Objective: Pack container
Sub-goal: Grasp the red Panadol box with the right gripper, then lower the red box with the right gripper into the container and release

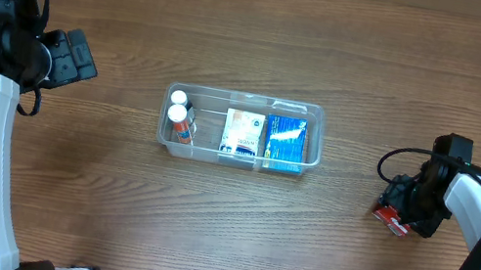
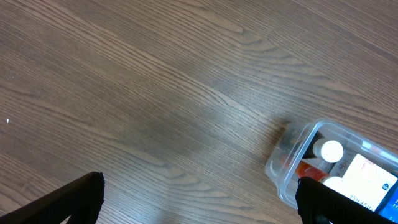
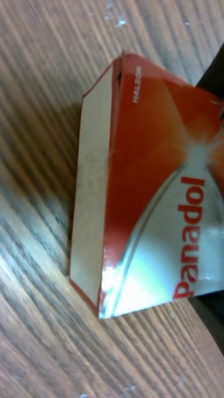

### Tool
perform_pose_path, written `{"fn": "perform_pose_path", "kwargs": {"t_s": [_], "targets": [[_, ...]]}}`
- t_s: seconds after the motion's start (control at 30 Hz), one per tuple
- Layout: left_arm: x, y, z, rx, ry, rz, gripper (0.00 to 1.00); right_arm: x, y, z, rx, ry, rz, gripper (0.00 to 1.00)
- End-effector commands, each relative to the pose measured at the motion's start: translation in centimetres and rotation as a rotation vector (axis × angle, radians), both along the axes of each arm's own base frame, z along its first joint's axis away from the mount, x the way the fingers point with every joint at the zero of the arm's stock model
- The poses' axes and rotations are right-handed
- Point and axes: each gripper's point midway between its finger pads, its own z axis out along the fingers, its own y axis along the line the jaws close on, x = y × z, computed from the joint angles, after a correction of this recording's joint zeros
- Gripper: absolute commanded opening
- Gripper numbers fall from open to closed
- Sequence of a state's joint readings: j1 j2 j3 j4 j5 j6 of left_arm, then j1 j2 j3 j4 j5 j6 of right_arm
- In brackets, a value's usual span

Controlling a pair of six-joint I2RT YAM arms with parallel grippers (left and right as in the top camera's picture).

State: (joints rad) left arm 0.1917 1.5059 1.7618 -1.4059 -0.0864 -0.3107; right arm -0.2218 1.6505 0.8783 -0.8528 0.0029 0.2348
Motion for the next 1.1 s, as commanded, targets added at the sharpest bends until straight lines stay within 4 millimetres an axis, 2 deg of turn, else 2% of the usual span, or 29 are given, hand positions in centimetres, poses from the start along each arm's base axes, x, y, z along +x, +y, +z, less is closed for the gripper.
{"fn": "perform_pose_path", "kwargs": {"t_s": [0.0, 0.13, 0.27, 0.33, 0.47, 0.57, 0.63, 0.73, 0.83, 0.93, 1.0, 1.07], "targets": [[0.3, 0.1, 0.3, 0.004, -0.009, -0.016, 1.0, 0.1, 0.0, -0.1, 0.005, -0.006, -0.003, 0.65], [0.3, 0.1, 0.3, 0.004, -0.009, -0.016, 1.0, 0.4, 0.0, 0.1, 0.007, -0.011, -0.003, 0.67], [0.3, 0.1, 0.3, 0.005, -0.009, -0.015, 1.0, 1.2, 0.5, 1.5, 0.041, -0.019, 0.0, 0.67], [0.3, 0.1, 0.3, 0.005, -0.009, -0.015, 1.0, 2.1, 0.9, 2.9, 0.055, -0.029, 0.011, 0.67], [0.3, 0.1, 0.3, 0.004, -0.009, -0.016, 1.0, 5.2, 2.5, 7.6, 0.07, -0.099, 0.079, 0.67], [0.3, 0.1, 0.3, 0.004, -0.009, -0.016, 1.0, 8.3, 6.1, 12.8, 0.098, -0.211, 0.21, 0.67], [0.3, 0.0, 0.3, 0.001, -0.009, -0.017, 1.0, 10.0, 9.7, 16.3, 0.099, -0.297, 0.32, 0.66], [0.3, 0.0, 0.3, 0.002, -0.009, -0.017, 1.0, 10.9, 15.9, 18.8, 0.121, -0.388, 0.485, 0.66], [0.3, 0.0, 0.3, 0.002, -0.01, -0.017, 1.0, 10.2, 21.5, 18.9, 0.154, -0.431, 0.624, 0.68], [0.3, 0.0, 0.3, 0.002, -0.01, -0.016, 1.0, 9.4, 25.9, 18.2, 0.182, -0.452, 0.724, 0.72], [0.3, 0.0, 0.3, 0.002, -0.009, -0.017, 1.0, 9.0, 27.2, 17.0, 0.189, -0.43, 0.751, 0.73], [0.3, 0.0, 0.3, 0.002, -0.009, -0.017, 1.0, 8.9, 27.4, 15.3, 0.187, -0.382, 0.741, 0.74]]}}
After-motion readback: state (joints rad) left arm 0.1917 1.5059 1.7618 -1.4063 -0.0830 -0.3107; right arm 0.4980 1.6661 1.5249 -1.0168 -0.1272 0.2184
